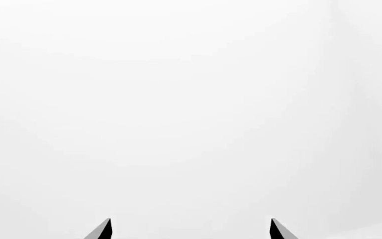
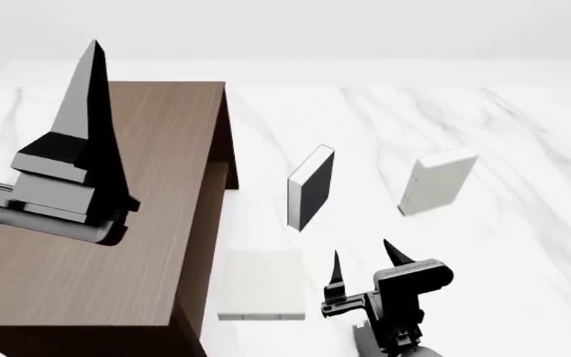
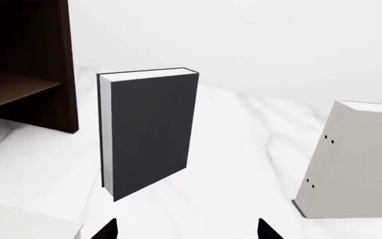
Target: Pick up the book on the right and place it under the cabinet shelf.
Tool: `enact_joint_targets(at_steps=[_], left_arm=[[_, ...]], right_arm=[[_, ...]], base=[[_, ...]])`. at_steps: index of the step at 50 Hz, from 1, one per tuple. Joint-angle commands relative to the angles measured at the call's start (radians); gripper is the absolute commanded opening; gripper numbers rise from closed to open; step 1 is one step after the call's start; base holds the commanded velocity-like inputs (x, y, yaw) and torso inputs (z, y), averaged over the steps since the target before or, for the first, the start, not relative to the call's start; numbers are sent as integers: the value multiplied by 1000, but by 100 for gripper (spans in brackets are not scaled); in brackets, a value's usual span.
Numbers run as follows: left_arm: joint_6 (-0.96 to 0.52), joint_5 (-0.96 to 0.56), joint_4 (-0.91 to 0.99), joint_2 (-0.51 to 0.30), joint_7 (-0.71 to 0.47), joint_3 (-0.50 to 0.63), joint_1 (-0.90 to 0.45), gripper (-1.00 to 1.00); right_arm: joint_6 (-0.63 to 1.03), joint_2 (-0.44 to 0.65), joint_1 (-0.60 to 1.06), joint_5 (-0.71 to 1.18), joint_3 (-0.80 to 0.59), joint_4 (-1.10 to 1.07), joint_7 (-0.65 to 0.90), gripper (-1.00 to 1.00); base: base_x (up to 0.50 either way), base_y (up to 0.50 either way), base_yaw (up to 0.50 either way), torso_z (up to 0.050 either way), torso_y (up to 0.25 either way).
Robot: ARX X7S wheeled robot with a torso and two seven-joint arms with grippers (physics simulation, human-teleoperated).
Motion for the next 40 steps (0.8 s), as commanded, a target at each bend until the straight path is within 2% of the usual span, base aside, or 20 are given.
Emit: enact_joint_targets(at_steps=[1,19,30,40], left_arm=[[78,-46,-11,-45,-76,88,-68,100],[106,-75,-13,-64,-106,99,-93,100],[168,-112,-17,-107,-161,151,-146,100],[195,-127,-20,-132,-186,187,-180,100]], right_arm=[[10,13,3,-4,1,-34,9,100],[11,3,2,-10,4,-17,1,100],[-22,-79,7,2,18,171,-71,100],[-88,-192,10,17,41,433,-181,100]], base=[[0,0,0,0,-127],[0,0,0,0,-125],[0,0,0,0,-2],[0,0,0,0,0]])
